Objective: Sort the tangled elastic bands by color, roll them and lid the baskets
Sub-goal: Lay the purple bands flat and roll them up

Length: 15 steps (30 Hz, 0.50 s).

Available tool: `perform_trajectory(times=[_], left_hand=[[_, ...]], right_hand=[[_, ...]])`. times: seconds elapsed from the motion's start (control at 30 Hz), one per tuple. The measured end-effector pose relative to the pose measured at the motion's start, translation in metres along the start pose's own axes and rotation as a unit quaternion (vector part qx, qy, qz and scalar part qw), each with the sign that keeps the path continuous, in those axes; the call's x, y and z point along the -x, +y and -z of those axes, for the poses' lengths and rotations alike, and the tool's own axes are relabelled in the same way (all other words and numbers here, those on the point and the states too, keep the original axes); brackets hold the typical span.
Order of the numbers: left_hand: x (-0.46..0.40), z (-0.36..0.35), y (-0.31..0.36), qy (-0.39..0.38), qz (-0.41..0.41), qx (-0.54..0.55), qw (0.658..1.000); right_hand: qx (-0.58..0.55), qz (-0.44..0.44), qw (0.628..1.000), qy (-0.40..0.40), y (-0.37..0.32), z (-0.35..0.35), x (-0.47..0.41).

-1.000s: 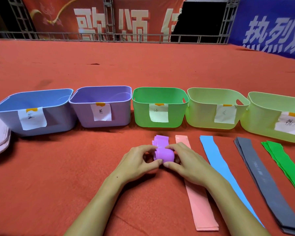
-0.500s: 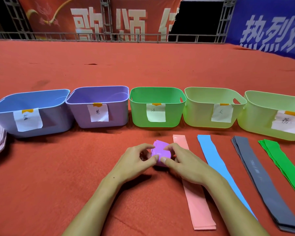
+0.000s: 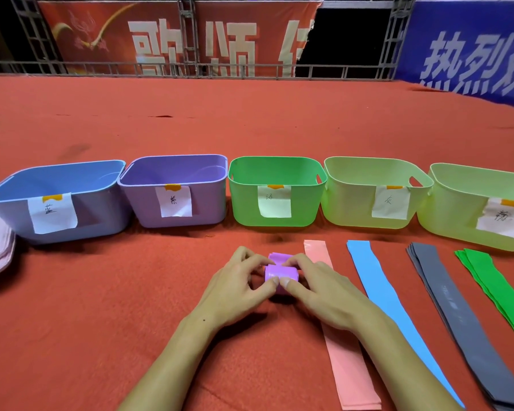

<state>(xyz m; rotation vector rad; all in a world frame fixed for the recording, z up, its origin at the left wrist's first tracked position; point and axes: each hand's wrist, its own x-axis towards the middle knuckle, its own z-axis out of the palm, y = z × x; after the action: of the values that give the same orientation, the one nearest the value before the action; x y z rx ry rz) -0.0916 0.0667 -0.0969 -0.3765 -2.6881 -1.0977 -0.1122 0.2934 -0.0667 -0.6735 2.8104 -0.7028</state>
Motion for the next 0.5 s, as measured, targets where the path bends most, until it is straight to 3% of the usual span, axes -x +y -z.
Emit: perform_trajectory(times=[0.13,0.3,0.5], left_hand=[[0.002,0.000,0.002,-0.016,-0.014,-0.020,1.000],[-0.003,-0.001,-0.007,-0.027,-0.021,0.032,0.999],[-0.007,-0.007,-0.017,0.009,-0.006,0.094,0.996]], right_hand=[[-0.006,-0.005,1.000,0.002,0.000,0.000,-0.002],[-0.003,-0.007,1.000,0.017,0.004,-0.006,-0.008],[-0.011,-0.019,0.998,0.054,0.002,-0.008,-0.012]])
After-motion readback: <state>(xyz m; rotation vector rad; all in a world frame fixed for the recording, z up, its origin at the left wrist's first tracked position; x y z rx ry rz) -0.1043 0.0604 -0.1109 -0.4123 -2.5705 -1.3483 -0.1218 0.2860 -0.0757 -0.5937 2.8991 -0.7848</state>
